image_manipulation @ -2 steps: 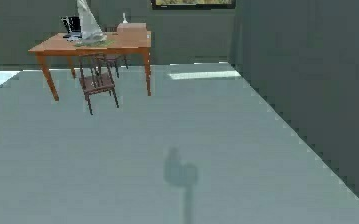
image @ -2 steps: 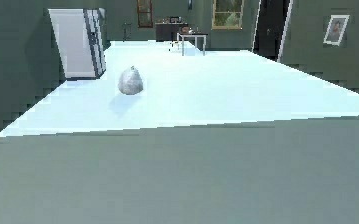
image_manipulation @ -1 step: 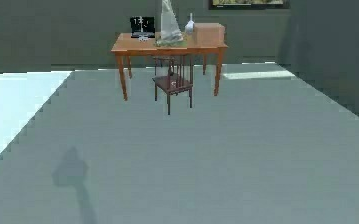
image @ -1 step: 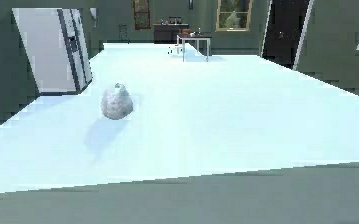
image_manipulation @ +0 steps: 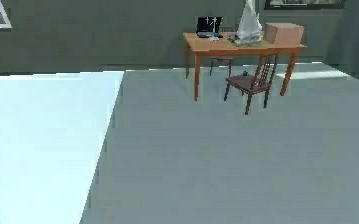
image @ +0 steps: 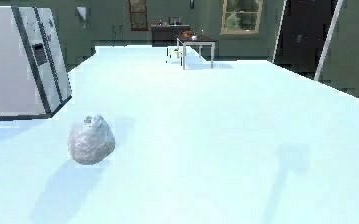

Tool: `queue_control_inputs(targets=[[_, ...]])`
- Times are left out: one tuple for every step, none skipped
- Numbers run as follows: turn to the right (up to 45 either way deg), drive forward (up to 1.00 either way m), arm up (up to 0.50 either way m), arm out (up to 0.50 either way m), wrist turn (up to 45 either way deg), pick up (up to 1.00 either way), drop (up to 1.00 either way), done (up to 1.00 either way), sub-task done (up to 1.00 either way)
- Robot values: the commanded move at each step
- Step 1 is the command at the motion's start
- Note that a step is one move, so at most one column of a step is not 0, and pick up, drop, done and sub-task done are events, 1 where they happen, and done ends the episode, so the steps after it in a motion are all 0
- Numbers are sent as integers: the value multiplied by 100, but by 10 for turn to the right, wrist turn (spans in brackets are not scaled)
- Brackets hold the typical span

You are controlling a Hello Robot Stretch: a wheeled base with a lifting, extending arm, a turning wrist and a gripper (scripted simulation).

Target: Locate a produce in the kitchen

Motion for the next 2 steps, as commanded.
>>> queue_control_inputs(targets=[[0,100,0,0,0,0,0,0,0],[-30,0,0,0,0,0,0,0,0]])
